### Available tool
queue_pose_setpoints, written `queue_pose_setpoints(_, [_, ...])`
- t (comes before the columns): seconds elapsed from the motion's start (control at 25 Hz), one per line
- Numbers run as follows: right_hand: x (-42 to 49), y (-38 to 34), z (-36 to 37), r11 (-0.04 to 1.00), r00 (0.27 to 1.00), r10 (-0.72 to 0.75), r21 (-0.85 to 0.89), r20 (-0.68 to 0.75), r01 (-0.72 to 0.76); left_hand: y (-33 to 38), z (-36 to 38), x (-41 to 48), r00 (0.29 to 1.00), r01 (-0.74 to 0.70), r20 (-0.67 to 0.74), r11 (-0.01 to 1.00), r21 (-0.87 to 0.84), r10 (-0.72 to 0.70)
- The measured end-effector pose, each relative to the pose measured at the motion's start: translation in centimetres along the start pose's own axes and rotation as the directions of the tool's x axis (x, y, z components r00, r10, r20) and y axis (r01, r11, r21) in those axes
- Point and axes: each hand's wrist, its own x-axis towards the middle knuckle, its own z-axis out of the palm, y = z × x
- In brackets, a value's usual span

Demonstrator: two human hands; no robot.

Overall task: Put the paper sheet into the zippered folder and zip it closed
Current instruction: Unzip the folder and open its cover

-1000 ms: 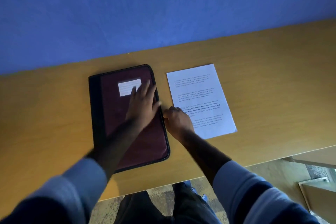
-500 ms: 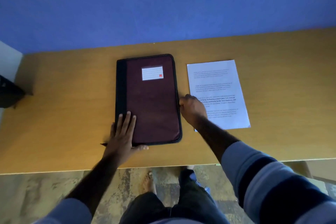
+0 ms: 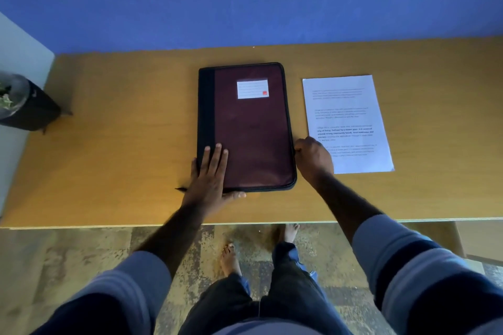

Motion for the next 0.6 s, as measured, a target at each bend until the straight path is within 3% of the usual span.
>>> queue_pose_setpoints(0.6, [-12.3,-2.1,5.5,0.942,0.952,0.272,0.241,-0.141,-0.234,0.0,0.6,-0.5,0.999,-0.001,-0.046,1.0,-0.022,0.0])
